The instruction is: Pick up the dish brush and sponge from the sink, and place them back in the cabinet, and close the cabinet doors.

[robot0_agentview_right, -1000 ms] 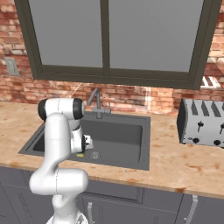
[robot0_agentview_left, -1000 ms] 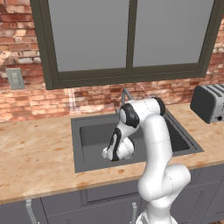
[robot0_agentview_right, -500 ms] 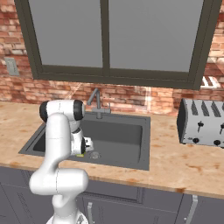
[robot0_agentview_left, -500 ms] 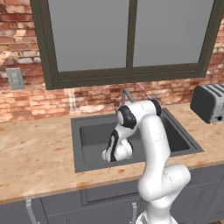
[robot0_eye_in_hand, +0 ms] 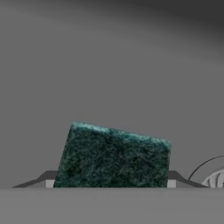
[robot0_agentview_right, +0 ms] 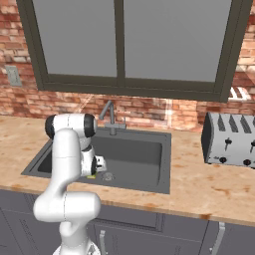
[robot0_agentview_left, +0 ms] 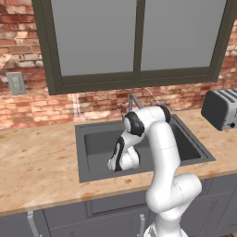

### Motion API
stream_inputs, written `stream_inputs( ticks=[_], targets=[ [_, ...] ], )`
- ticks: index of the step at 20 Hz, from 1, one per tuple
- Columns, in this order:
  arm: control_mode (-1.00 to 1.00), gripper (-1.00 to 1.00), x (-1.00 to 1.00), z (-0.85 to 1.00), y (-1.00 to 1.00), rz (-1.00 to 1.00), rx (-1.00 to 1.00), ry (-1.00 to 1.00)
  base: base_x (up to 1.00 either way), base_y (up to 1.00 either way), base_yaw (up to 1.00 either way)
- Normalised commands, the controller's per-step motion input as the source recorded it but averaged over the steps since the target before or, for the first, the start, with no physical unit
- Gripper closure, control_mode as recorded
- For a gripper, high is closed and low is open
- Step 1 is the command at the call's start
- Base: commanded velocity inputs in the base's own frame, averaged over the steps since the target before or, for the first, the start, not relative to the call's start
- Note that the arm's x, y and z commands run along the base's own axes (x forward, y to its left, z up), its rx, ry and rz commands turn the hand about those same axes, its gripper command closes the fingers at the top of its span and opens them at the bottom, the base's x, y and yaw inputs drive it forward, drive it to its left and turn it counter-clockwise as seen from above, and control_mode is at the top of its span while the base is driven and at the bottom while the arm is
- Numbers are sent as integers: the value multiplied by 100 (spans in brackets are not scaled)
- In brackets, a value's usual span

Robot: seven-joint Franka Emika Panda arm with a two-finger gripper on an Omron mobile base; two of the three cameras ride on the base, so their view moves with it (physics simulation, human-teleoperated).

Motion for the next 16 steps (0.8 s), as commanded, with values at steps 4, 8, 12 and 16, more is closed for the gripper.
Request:
stream_inputs(
  ticks=[4,8,12,16],
  targets=[
    [-100,100,0,3,0,0,0,0,0,0,0],
    [-100,100,0,36,0,0,0,1,0,0,0],
    [-100,100,0,46,0,0,4,4,0,0,0],
    [-100,100,0,61,0,0,2,2,0,0,0]
  ],
)
